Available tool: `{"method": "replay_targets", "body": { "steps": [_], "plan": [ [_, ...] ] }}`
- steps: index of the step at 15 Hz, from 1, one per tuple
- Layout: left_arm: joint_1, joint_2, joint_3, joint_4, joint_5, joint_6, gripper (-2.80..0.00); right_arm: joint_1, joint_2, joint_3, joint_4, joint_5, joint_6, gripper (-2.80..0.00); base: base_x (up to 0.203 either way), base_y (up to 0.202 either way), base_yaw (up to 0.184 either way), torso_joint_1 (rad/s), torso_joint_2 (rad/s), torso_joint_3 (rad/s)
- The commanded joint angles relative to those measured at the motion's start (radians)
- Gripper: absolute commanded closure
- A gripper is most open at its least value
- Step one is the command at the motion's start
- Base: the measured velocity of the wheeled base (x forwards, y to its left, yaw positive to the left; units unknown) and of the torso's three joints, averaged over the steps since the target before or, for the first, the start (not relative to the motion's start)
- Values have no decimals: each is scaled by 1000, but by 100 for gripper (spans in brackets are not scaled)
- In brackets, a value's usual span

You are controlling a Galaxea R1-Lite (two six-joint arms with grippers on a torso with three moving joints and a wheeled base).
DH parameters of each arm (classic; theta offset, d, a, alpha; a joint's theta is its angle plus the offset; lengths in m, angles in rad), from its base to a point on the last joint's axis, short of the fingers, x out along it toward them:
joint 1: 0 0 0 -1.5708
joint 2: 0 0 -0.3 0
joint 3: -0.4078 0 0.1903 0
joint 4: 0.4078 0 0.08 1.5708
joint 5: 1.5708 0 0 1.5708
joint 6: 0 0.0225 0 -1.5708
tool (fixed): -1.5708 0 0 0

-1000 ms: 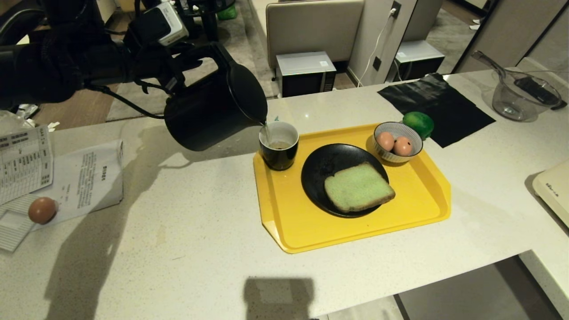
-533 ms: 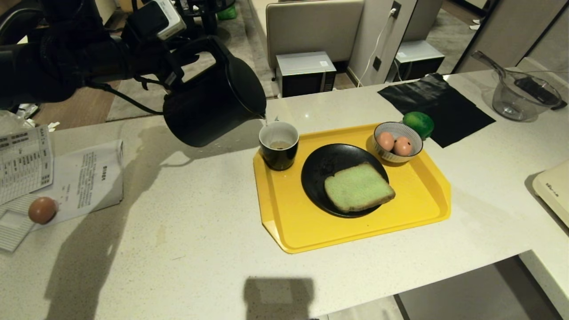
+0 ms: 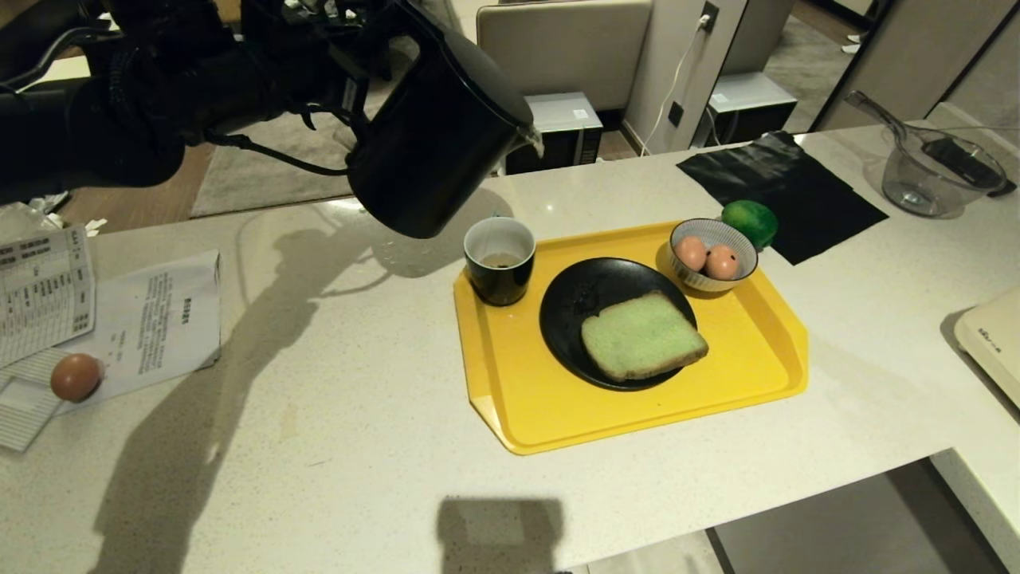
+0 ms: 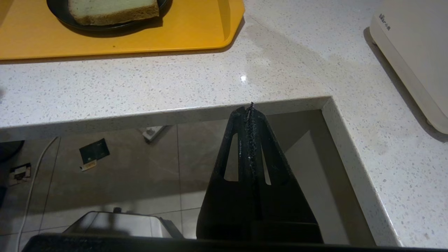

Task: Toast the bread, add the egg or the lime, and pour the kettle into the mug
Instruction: Pour water into a cup, then put the kettle back

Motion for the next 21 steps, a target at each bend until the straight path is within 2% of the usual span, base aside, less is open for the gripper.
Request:
{"method": "replay_targets", "body": {
  "steps": [1,4,7,9,13,18,21],
  "plan": [
    [-2,-25,1,-35,12,-69,0,1,2,25,-1,1,-2,0,0,0,0,0,0,0],
    [-2,-59,10,-157,104,-231,0,1,2,26,-1,1,-1,0,0,0,0,0,0,0],
    [-2,-86,75,-348,136,-326,0,1,0,25,-1,1,-1,0,0,0,0,0,0,0],
    [-1,-130,196,-452,140,-351,0,1,0,26,-1,1,-1,0,0,0,0,0,0,0],
    [-5,-320,508,-518,149,-415,0,1,0,26,-1,1,-1,0,0,0,0,0,0,0],
    [-19,-387,667,-752,236,-441,0,1,1,25,-1,1,-1,0,0,0,0,0,0,0],
    [-18,-483,802,-780,241,-448,0,1,1,25,-1,1,-1,0,0,0,0,0,0,0]
  ]
}}
